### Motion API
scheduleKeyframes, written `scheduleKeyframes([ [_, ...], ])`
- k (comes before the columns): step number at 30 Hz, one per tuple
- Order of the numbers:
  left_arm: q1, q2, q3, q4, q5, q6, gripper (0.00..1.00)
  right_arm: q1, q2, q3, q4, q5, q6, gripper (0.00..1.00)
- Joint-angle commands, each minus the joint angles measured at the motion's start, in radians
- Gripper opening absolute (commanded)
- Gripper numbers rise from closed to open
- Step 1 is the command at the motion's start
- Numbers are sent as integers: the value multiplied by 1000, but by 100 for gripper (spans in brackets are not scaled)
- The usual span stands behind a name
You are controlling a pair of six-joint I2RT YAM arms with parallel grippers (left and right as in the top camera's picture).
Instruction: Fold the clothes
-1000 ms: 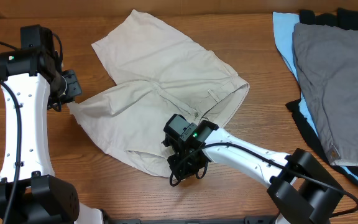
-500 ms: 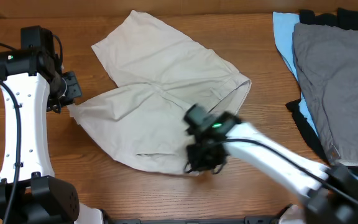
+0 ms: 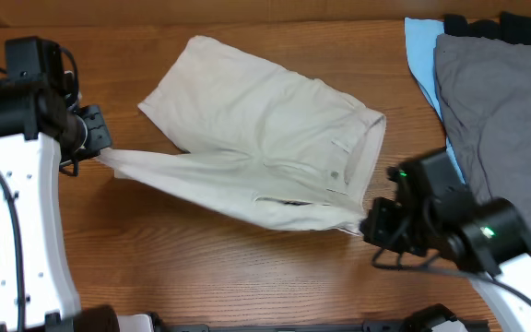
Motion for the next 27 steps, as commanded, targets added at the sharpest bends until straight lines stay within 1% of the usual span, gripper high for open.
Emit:
scheduleKeyframes([
  [1, -5, -98, 33, 3, -22, 21, 4, -9, -60, 80, -46, 103, 76, 4],
  [5, -8, -158, 33, -3, -17, 20, 4, -9, -85, 143, -128, 206, 153, 4],
  [8, -8, -171, 32, 11, 9, 20, 4, -9, -83, 152, -137, 282, 208, 4],
  [11, -27, -152, 27, 64, 31, 23, 4, -9, -54, 152, -116, 354, 251, 4],
  [14, -80, -97, 7, 153, 30, 23, 4, -13, -3, 152, -85, 420, 277, 4],
  [20, -176, 79, -5, 280, 17, 23, 4, -106, 109, 151, -26, 487, 261, 4],
  [24, -205, 206, -5, 371, 17, 23, 4, -179, 195, 149, 72, 488, 168, 4],
  [27, -210, 294, -5, 449, 21, 23, 4, -215, 267, 144, 145, 488, 133, 4],
])
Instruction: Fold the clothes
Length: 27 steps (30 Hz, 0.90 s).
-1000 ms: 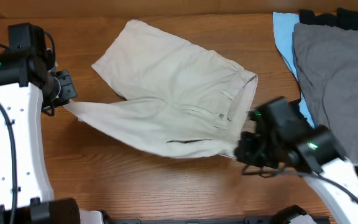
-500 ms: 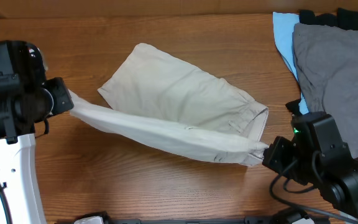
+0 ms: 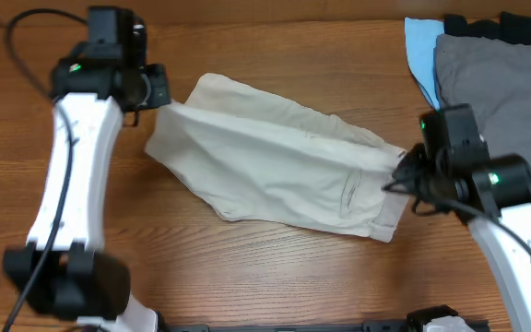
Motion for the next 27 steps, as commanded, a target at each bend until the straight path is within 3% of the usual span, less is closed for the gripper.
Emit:
scheduleKeyframes([
  [1, 6, 79, -8, 64, -43, 23, 4, -46, 69, 14, 47, 88, -63, 4],
  [16, -87, 344, -8, 364, 8, 32, 6, -143, 513, 14, 332, 81, -125, 4],
  [19, -112, 364, -8, 421, -1, 52, 29, -157, 562, 14, 416, 74, -159, 9],
  [20, -118, 365, -8, 436, 0, 63, 44, -158, 568, 14, 444, 66, -185, 20],
  [22, -124, 365, -8, 453, 0, 84, 85, -159, 568, 15, 484, 47, -240, 57],
  [23, -124, 365, -8, 460, 0, 94, 100, -159, 565, 21, 485, 45, -250, 70],
  [25, -121, 364, 1, 455, 0, 121, 100, -159, 560, 42, 455, 37, -259, 81],
  [27, -111, 363, 25, 412, 0, 145, 100, -159, 547, 63, 409, 26, -259, 84],
])
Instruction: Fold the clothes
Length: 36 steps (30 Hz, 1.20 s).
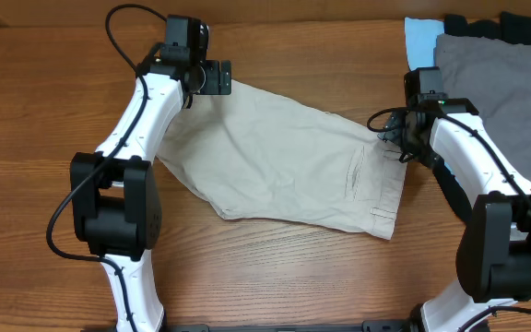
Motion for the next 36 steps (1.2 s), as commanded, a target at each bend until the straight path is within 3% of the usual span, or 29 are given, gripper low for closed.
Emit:
scheduleKeyframes([
  [1, 21, 0, 47, -68, -14, 74, 100, 0, -42, 61, -56, -22, -36, 85],
  [8, 93, -5, 177, -356, 36, 155, 100, 0, -143, 80, -221, -202, -146, 89],
  [15, 114, 11, 101, -386, 101, 233, 100, 1, -140, -24, -209, -320, -196, 90],
  [19, 114, 39, 61, -397, 98, 269, 91, 1, -140, -95, -171, -333, -200, 88],
  [30, 112, 161, 55, -495, 84, 263, 75, 1, -140, -109, -161, -336, -215, 87],
  [36, 113, 231, 55, -525, -61, 109, 72, 1, -140, -109, -142, -336, -214, 87],
])
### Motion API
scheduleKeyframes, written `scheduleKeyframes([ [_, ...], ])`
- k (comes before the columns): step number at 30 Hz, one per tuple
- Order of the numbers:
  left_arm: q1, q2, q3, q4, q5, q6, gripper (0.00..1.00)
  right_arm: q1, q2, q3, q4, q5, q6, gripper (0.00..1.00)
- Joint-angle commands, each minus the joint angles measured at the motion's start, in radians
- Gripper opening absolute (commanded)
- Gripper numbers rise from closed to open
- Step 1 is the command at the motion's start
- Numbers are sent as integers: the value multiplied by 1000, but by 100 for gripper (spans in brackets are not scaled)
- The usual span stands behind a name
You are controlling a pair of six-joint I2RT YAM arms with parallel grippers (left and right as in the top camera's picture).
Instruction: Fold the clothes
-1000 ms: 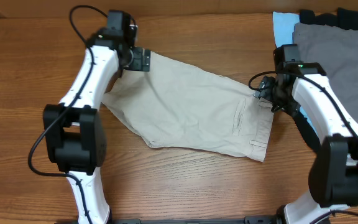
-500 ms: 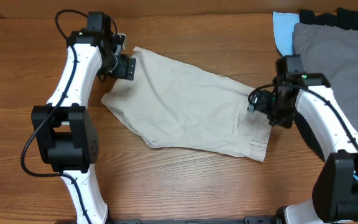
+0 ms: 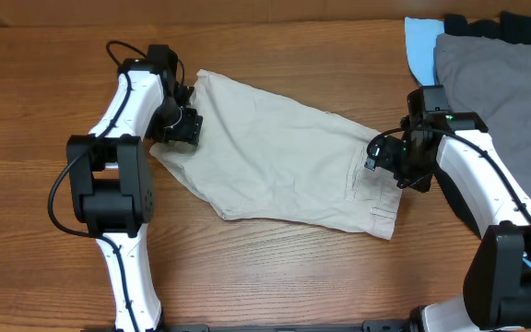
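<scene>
Beige shorts (image 3: 284,157) lie folded in half and flat across the middle of the table, waistband at the right end. My left gripper (image 3: 184,129) hovers at the shorts' left edge, below their far left corner; it looks open, with no cloth raised in it. Over the waistband end on the right sits my right gripper (image 3: 383,157), which also seems open, the cloth lying flat under it.
At the back right corner is a pile of other clothes: a grey garment (image 3: 501,88) on top of a light blue one (image 3: 418,46), with a black piece (image 3: 496,28) behind. The right arm reaches in just left of this pile.
The left gripper has gone from the shorts' far left corner to their left edge, nearer me. The right gripper has shifted slightly toward me over the waistband. The shorts stay flat.
At first the shorts lay open with each gripper shut on a near edge, left and right. Then both edges were held up over the far half. Then the grippers stood at the far edge with the shorts folded in half. Now both have drawn back and the fold holds.
</scene>
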Motion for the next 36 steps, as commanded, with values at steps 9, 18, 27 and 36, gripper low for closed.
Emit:
scheduleKeyframes([
  [9, 74, 71, -14, -55, -200, -363, 72, 0, -1, -3, 47, -6, -8, 87],
  [18, 148, 71, -14, -118, -178, -319, 78, 0, 32, -3, 107, -77, 13, 87],
  [27, 142, 65, 67, -201, -117, -235, 82, 0, 32, -3, 127, -148, -45, 88],
  [36, 141, 24, 330, -366, -24, -174, 84, 0, 31, -3, 138, -174, -48, 88],
])
